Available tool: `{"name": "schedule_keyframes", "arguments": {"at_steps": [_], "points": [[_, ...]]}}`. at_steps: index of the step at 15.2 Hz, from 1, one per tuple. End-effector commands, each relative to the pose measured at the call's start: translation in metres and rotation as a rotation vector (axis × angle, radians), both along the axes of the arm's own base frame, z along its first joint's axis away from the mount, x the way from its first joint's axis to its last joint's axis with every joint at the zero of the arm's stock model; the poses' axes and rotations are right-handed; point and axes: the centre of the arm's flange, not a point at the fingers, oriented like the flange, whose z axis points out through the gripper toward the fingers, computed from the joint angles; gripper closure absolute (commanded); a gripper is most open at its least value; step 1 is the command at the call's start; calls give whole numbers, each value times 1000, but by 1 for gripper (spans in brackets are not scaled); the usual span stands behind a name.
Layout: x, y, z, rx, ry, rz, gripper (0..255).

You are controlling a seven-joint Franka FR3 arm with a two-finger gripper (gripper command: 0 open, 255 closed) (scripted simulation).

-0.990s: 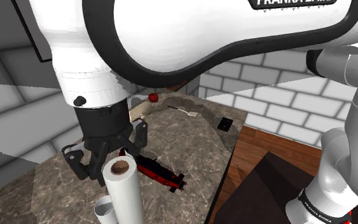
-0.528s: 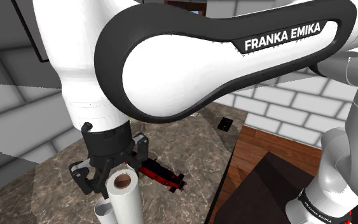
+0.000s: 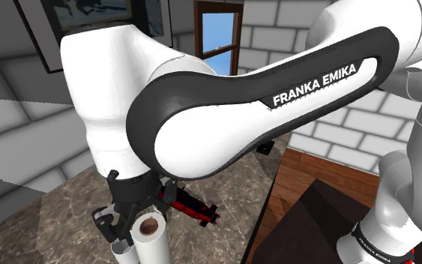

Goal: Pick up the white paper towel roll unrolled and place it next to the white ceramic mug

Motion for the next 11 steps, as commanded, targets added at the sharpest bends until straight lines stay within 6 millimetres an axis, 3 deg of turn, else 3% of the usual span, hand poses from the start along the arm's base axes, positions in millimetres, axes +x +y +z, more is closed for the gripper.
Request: {"name": "schedule_keyframes", "arguments": {"at_steps": [1,11], "points": [[0,1,-10,1,0,0,255],[0,1,-63,1,0,0,255]]}}
